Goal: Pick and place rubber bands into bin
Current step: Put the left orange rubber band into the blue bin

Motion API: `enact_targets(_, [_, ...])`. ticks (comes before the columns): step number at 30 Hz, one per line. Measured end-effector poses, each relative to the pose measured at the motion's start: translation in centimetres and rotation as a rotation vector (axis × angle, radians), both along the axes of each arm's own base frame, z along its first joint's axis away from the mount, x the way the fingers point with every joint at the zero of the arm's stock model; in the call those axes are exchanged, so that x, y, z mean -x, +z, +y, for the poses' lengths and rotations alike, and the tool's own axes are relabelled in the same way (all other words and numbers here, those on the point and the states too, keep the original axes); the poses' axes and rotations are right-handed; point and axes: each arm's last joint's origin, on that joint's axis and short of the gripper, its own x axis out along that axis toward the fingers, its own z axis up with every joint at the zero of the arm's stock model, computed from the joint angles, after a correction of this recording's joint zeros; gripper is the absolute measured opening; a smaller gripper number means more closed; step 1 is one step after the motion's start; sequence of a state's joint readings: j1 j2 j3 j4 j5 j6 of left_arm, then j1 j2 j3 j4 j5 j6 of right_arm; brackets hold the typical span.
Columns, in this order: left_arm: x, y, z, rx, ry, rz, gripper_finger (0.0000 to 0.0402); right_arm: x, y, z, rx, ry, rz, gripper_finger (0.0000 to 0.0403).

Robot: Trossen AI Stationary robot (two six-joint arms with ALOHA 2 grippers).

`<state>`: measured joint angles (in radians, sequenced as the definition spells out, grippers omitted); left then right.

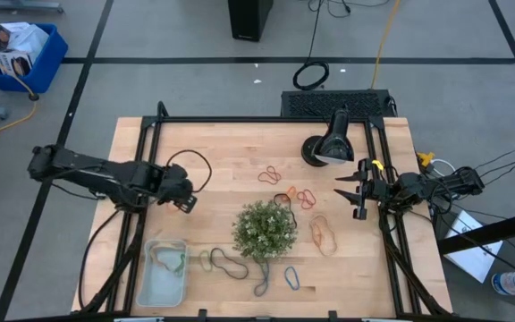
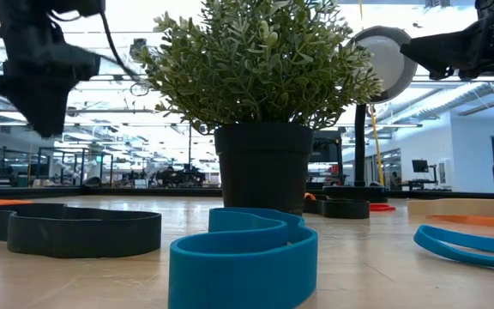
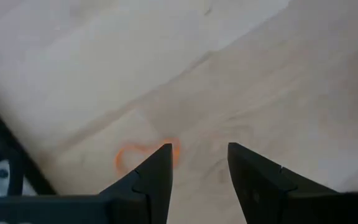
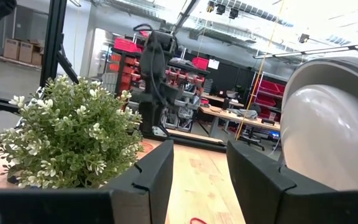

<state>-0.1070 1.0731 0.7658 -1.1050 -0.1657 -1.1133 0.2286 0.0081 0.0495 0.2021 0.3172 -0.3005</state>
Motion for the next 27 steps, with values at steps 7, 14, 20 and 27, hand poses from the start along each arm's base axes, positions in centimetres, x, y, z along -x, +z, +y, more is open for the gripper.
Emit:
enact_targets(7, [-0.7, -2.0, 1.1, 0.103, 0.158, 0.215, 0.0161, 0.0, -0.1, 0.0, 0.003, 0.000, 0.011, 0.0145])
enact_targets(14, [-1.2, -2.8, 1.8, 0.104, 0.135, 0.265, 0.0161, 0.0, -0.1, 0.0, 0.003, 0.000, 0.014, 0.0144])
enact_targets(20, [-1.5, -3.3, 2.1, 0.130, -0.012, 0.312, 0.0161, 0.0, -0.1, 0.0, 0.003, 0.000, 0.013, 0.0144])
enact_targets(27, [-1.8, -3.8, 2.5, 0.161, 0.033, 0.345, 0.0161, 0.0, -0.1, 0.0, 0.003, -0.001, 0.013, 0.0145])
